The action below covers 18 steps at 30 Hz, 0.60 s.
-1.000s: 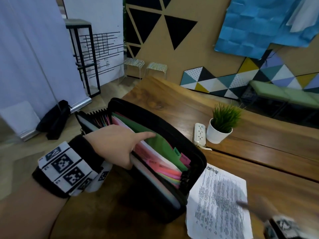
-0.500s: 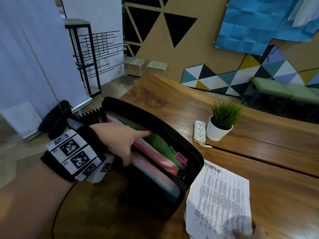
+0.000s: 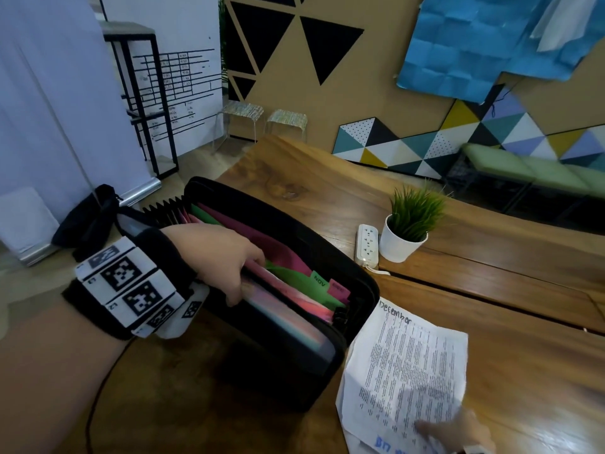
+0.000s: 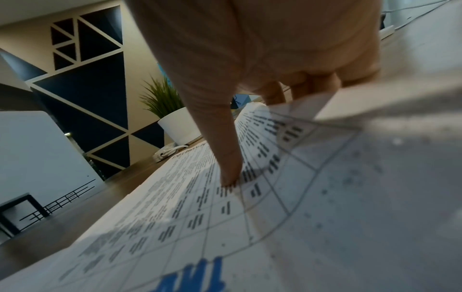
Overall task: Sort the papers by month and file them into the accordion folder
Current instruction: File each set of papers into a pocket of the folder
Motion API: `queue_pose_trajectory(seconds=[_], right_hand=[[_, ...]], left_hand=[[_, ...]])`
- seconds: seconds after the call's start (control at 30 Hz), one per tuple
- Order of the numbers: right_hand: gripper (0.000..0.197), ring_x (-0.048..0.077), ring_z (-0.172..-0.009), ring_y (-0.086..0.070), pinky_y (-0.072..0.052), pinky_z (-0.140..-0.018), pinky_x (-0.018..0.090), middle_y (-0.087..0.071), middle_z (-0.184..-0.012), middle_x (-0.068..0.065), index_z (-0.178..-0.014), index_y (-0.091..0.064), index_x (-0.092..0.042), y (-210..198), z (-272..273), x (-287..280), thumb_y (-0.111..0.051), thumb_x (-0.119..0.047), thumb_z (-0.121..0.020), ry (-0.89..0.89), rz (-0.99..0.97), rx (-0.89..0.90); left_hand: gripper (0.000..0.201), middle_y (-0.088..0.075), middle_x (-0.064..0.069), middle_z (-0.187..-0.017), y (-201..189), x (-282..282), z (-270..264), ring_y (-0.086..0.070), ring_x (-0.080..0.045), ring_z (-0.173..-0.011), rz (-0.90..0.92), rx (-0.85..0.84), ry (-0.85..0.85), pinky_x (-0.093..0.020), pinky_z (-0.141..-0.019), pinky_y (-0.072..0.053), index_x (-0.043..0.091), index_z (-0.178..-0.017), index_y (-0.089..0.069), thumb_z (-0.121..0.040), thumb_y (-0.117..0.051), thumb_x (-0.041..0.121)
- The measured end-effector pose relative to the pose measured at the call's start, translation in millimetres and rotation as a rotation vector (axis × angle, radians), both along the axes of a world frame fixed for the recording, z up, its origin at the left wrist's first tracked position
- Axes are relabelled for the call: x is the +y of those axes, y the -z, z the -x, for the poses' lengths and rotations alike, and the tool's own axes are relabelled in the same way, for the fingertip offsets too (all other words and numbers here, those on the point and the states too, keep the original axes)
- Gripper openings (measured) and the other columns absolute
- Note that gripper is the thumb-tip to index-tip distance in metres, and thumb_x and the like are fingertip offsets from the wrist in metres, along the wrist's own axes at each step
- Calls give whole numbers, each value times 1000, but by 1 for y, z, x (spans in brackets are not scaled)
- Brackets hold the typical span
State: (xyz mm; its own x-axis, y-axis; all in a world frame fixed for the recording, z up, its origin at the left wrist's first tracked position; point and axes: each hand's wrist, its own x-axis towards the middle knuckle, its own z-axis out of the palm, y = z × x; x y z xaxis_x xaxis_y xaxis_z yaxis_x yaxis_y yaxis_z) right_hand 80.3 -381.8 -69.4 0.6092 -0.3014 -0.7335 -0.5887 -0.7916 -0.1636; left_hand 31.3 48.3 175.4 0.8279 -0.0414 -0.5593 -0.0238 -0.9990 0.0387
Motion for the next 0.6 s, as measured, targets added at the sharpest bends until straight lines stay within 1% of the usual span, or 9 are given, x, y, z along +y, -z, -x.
queue_pose_trajectory(seconds=[0.07, 0.13, 0.23, 0.27, 0.33, 0.4, 0.43, 0.5, 0.6], right_hand=[[124, 30, -96, -59, -56, -81, 43, -56, -108, 14, -119, -44, -5, 11, -2, 3, -83, -51, -10, 46, 36, -35], [120, 36, -110, -53, -50, -90, 48, -47, -124, 20, -132, -28, -3, -21, 12, 32, -90, -26, -32, 66, 22, -95], [104, 37, -109, -52, -52, -87, 44, -46, -125, 22, -137, -20, -1, -24, 11, 36, -85, -3, -55, 160, -36, -175], [92, 35, -102, -54, -52, -81, 41, -50, -120, 20, -134, -27, 1, -23, 8, 32, -82, -3, -60, 154, -20, -178], [46, 28, -90, -57, -49, -79, 34, -60, -103, 14, -112, -54, 0, -29, 6, 26, -72, -9, -71, 76, -24, -199], [9, 25, -84, -59, -47, -70, 28, -63, -82, 9, -81, -64, -4, -32, 2, 15, -63, -12, -78, -2, -39, -235], [9, 24, -81, -59, -45, -64, 28, -62, -75, 8, -73, -64, -5, -36, 2, 12, -62, -12, -79, -43, -62, -239], [10, 23, -76, -59, -45, -60, 28, -61, -71, 8, -73, -65, -3, -54, 0, 10, -64, -13, -73, -72, -100, -278], [11, 21, -65, -54, -38, -58, 30, -59, -69, 7, -81, -60, -7, -100, -6, 5, -69, -6, -76, -119, -107, -521]], left_hand=[[79, -61, 7, -108, 0, -1, -2, -59, -14, -98, -14, 6, 16, -38, -86, -53, 39, -133, -43, -59, -69, 47], [77, -51, 7, -113, -2, -3, -4, -50, -14, -105, -66, -13, 71, -37, -90, -49, 38, -134, -43, -63, -68, 50], [69, -35, 8, -131, -5, -5, -7, -31, -15, -121, -161, -28, 169, -36, -103, -35, 36, -136, -43, -73, -64, 52], [68, -33, 9, -137, -6, -6, -8, -30, -15, -125, -159, -16, 176, -37, -105, -33, 34, -136, -45, -73, -64, 52], [69, -37, 10, -140, -5, -5, -9, -38, -15, -126, -122, 21, 152, -39, -103, -38, 32, -133, -48, -69, -66, 50], [66, -53, 6, -124, -3, -2, -9, -53, -15, -108, -58, 50, 82, -39, -92, -49, 32, -128, -48, -67, -69, 45], [63, -58, 5, -111, -3, -2, -8, -56, -14, -97, -26, 50, 57, -37, -86, -51, 32, -126, -46, -68, -71, 42], [62, -60, 6, -98, -3, 0, -6, -55, -10, -83, 2, 10, 56, -31, -74, -50, 34, -126, -42, -71, -71, 40], [58, -62, 12, -104, -4, 2, 0, -55, -6, -85, 22, -92, 118, -24, -75, -48, 40, -128, -46, -74, -68, 40]])
